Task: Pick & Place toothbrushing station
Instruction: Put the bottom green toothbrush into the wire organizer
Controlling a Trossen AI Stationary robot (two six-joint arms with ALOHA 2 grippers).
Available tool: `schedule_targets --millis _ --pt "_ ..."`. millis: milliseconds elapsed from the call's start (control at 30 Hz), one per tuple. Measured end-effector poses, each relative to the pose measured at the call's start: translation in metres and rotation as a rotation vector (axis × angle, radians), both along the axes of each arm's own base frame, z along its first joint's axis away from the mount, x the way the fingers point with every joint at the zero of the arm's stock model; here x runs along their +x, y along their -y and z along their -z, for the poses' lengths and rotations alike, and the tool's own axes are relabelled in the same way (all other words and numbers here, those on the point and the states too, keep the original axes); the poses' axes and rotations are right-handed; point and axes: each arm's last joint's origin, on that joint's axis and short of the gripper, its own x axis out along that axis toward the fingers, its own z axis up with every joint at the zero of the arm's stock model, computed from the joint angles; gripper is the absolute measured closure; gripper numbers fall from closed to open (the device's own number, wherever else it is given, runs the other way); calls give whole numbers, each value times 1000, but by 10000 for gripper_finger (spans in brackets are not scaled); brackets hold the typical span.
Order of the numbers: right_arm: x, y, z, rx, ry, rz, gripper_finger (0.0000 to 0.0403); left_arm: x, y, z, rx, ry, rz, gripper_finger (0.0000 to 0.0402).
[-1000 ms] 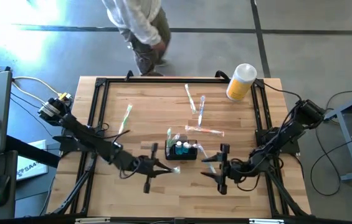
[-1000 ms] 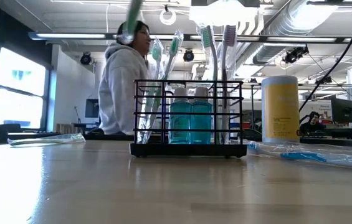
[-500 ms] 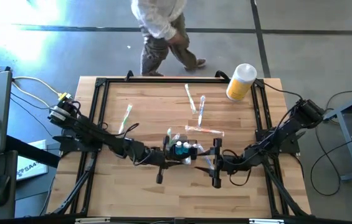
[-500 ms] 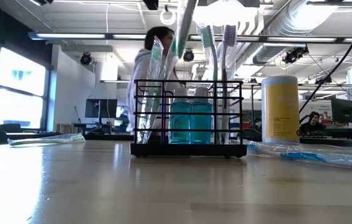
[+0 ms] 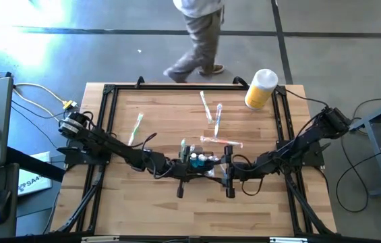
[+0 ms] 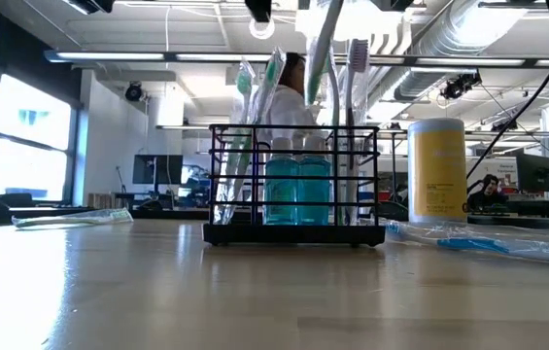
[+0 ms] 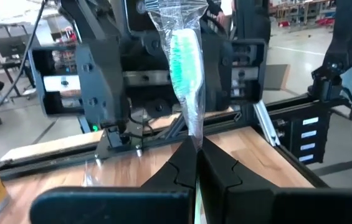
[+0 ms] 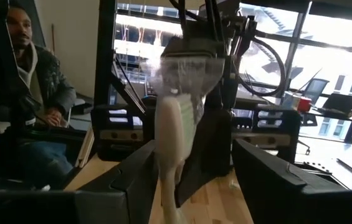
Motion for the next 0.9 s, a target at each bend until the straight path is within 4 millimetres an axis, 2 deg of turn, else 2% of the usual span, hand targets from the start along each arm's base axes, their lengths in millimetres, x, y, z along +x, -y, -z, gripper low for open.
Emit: schedule_targets --millis 300,467,667,900 --pt "0 0 3 -63 -27 5 219 0 0 -1 67 15 -12 402" --pt "0 0 3 -134 -24 17 276 0 0 -1 73 12 -14 402" --pt "0 -1 4 -214 -24 21 387 0 -1 0 123 14 -27 402" --pt "0 0 3 -273 -21 35 390 0 -2 -1 88 11 -62 398"
